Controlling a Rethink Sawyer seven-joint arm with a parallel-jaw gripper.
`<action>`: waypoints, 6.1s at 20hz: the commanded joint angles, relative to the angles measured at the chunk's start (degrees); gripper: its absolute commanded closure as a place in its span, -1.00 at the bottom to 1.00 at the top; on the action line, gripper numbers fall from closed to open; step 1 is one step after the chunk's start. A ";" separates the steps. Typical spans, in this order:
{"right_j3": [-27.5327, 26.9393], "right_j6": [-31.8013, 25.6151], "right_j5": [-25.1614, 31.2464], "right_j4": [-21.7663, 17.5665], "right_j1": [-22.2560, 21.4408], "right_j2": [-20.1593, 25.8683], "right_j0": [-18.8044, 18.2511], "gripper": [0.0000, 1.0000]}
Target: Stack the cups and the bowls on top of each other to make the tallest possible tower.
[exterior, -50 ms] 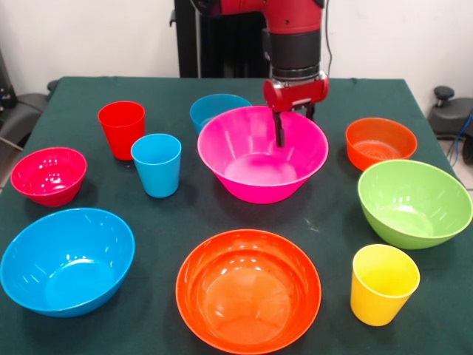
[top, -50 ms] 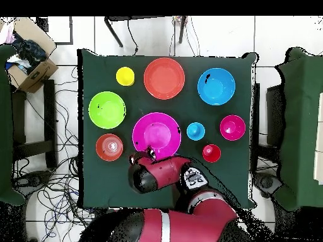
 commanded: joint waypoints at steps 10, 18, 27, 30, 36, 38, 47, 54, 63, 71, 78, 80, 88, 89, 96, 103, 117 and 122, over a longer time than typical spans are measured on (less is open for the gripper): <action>-3.86 3.78 5.86 -0.68 2.01 0.75 1.58 1.00; -1.44 5.22 9.63 2.22 -2.23 0.23 2.10 1.00; -1.90 6.51 3.77 1.00 1.69 1.02 1.25 1.00; -0.71 6.78 3.97 1.09 1.77 2.09 0.20 1.00; -0.28 8.37 3.27 2.59 -0.74 -0.94 1.99 1.00; 0.44 8.41 4.87 3.16 -1.46 -0.83 1.79 1.00; 0.57 8.18 4.59 3.28 -0.67 -0.66 1.85 1.00; 0.42 8.37 2.93 3.21 -0.43 -0.80 2.19 -1.00; 1.64 8.05 4.53 3.45 -1.64 -1.07 2.25 -1.00; 4.05 8.42 8.25 5.62 -4.42 -0.75 2.50 -1.00; 6.72 7.51 12.82 8.49 -8.78 2.16 0.59 -1.00; 6.99 7.04 14.06 9.09 -9.81 2.51 0.34 -1.00; 8.67 7.12 20.67 13.16 -16.69 2.55 1.97 -1.00; 8.90 6.86 21.12 13.34 -17.36 2.58 1.84 -1.00; 11.11 3.54 20.10 11.17 -18.28 4.52 -2.69 -1.00; 11.92 2.82 19.42 9.84 -18.21 5.23 -4.95 -1.00; 13.36 7.14 15.15 10.50 -15.55 3.01 -6.57 -1.00; 13.61 6.86 15.39 10.81 -15.65 3.88 -7.12 -1.00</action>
